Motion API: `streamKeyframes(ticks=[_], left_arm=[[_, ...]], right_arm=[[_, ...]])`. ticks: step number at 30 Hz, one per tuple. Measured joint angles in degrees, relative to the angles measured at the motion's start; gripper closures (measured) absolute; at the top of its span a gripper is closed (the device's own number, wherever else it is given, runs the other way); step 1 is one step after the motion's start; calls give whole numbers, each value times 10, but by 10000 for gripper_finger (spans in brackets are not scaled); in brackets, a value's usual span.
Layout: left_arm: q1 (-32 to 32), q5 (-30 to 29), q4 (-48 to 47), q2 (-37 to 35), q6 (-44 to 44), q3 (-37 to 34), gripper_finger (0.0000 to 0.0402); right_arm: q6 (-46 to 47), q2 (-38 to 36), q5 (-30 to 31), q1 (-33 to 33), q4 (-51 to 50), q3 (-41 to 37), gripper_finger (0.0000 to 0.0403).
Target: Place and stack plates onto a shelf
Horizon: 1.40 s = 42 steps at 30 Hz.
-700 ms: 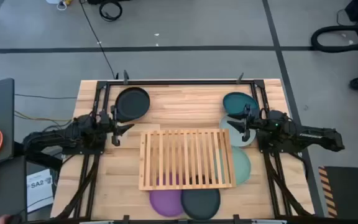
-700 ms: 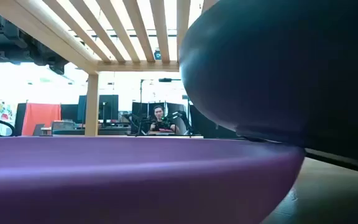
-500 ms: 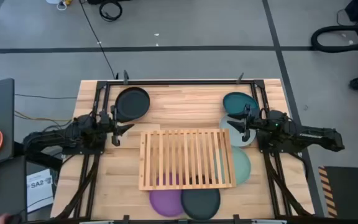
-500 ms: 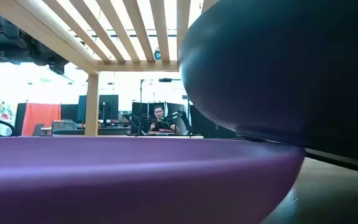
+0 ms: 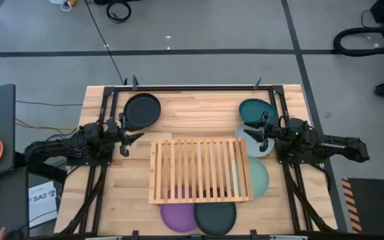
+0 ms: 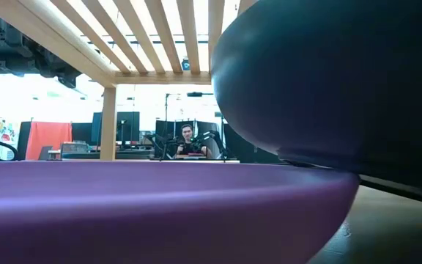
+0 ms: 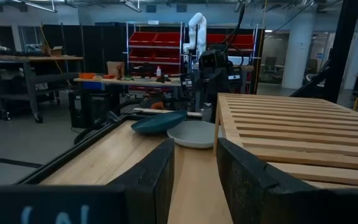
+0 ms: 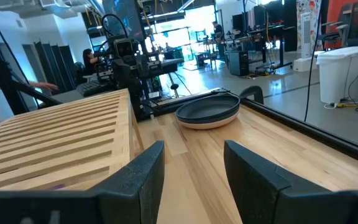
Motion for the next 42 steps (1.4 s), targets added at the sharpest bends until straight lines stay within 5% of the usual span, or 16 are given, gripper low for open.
streamKeyframes(ticks=[33, 42], left_arm=[[0, 0, 0, 0, 0, 0, 276], [0, 0, 0, 0, 0, 0, 276]], right_arm=[[0, 0, 0, 0, 2, 0, 231], [27, 0, 5, 0, 86, 0, 231]])
